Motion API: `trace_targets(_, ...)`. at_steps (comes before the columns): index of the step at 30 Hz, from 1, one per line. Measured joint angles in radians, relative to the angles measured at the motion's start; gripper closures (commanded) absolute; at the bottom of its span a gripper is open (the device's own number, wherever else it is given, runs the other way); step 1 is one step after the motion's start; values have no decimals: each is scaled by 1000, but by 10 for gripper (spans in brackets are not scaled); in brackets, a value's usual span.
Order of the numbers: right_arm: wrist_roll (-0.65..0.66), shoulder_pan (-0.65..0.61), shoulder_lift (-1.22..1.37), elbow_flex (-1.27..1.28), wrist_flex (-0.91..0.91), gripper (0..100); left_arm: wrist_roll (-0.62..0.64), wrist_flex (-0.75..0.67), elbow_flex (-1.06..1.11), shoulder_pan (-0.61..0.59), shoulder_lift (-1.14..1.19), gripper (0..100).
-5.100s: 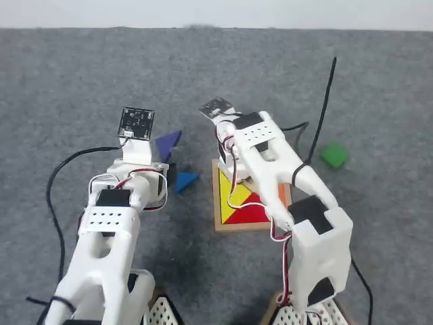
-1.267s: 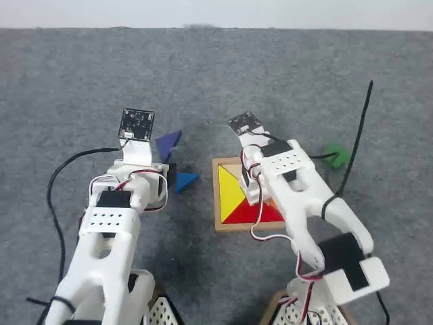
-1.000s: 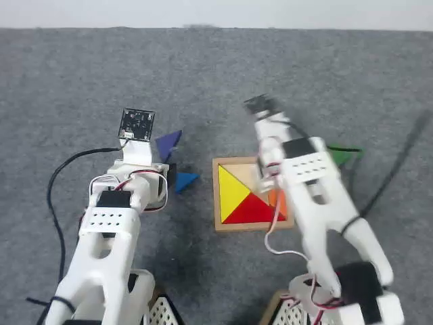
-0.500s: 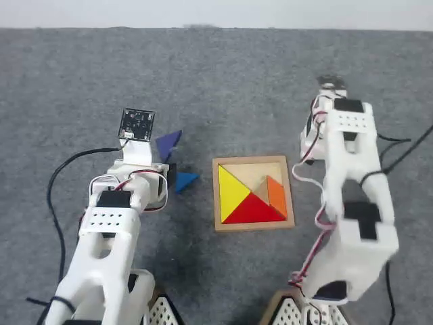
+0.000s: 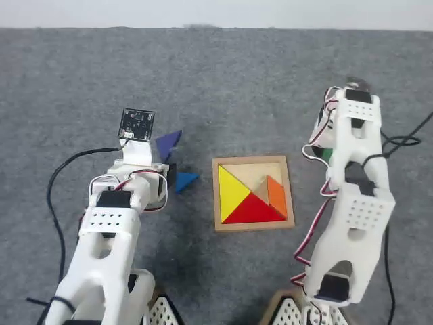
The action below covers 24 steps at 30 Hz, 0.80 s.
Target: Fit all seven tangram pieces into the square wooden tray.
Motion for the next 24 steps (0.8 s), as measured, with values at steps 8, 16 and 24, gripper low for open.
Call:
trace_targets(8,0,11,14,-34,20,855,0,0,0,0,0,776)
trace_targets(16,6,3,15,-52,74,707,0,0,0,0,0,776)
trace_targets(24,44,92,17,-229,242,692,0,0,0,0,0,776)
